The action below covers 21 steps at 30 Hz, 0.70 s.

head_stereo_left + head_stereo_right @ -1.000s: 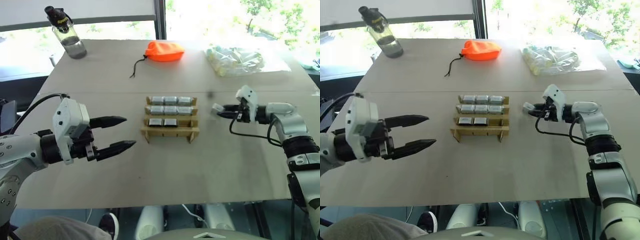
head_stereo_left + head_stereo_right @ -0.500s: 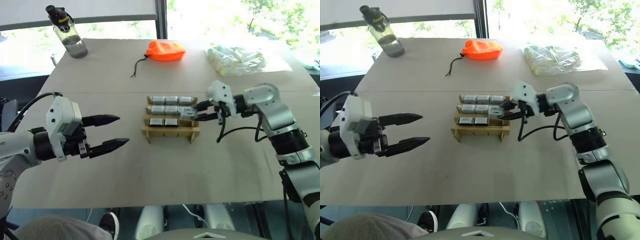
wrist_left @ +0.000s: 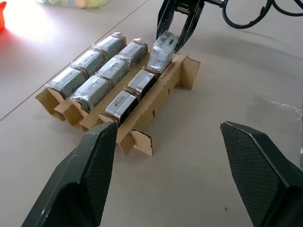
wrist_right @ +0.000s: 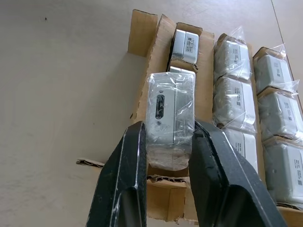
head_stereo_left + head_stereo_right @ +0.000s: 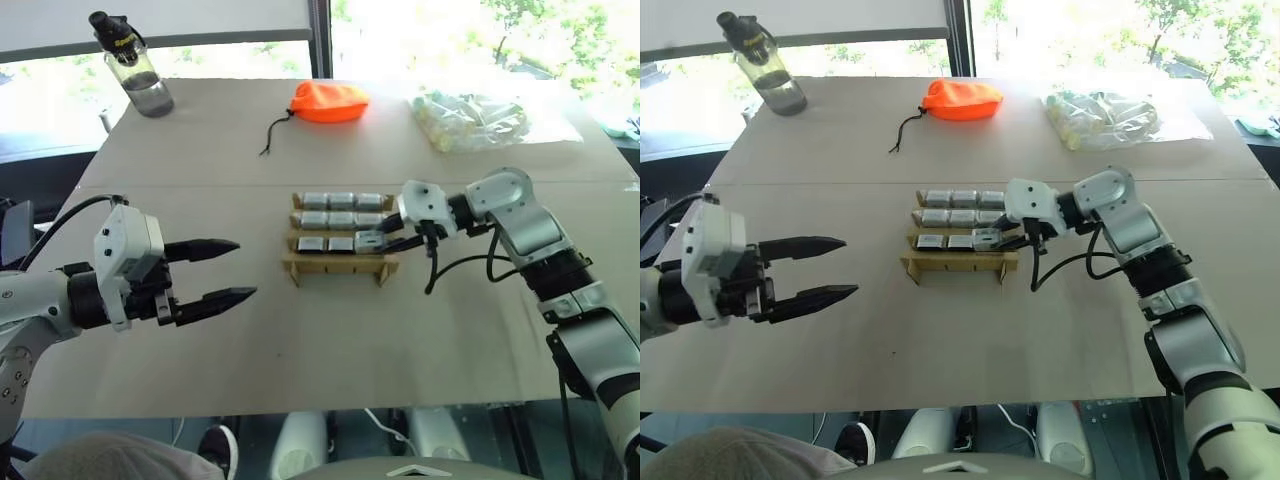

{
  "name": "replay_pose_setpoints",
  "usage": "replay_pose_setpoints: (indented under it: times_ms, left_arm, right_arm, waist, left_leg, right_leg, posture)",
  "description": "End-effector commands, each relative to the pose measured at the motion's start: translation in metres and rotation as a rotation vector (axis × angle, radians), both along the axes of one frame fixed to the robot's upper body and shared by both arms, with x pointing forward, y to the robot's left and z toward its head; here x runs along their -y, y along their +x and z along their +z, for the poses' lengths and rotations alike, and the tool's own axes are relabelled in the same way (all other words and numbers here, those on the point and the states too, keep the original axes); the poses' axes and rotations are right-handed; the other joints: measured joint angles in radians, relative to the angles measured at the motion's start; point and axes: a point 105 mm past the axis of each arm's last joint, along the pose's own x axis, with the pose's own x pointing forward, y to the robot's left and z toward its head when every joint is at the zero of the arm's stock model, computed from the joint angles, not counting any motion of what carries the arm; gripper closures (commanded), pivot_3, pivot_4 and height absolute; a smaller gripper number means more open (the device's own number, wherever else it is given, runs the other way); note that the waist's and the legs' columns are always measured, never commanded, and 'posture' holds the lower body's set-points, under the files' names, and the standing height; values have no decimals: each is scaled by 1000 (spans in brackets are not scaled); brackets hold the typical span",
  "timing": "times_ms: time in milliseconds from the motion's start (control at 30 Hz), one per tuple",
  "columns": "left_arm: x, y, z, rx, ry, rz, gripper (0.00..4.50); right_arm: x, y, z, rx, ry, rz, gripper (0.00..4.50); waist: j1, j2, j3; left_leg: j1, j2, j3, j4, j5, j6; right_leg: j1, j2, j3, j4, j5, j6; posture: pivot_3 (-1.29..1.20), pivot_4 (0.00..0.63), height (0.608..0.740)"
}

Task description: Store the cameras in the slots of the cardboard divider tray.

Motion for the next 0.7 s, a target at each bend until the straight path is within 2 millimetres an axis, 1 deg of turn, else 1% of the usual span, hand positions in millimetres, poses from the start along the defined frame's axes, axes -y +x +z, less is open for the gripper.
replay_pose_setpoints:
  times_ms: [33,400,700]
  left_arm:
    - [1,-3,8,52,13,-9,908]
    - [1,-1,8,49,19,-18,908]
    - [2,0,9,45,26,-31,908]
  right_arm:
    - [0,5,8,31,5,-4,3822]
    - [8,14,13,26,32,-54,3822]
    - [4,2,-1,-33,14,-16,3822]
  waist:
    - [-1,0,0]
    - [0,0,0]
    - [0,0,0]
  left_leg:
    - [0,0,0,0,0,0]
    - [0,0,0,0,0,0]
    - [-1,0,-1,0,0,0]
  right_leg:
    - [0,0,0,0,0,0]
    - [0,0,0,0,0,0]
    - [0,-1,-1,-1,0,0]
  posture:
    - [0,150,740]
    - [0,150,740]
    - [0,150,740]
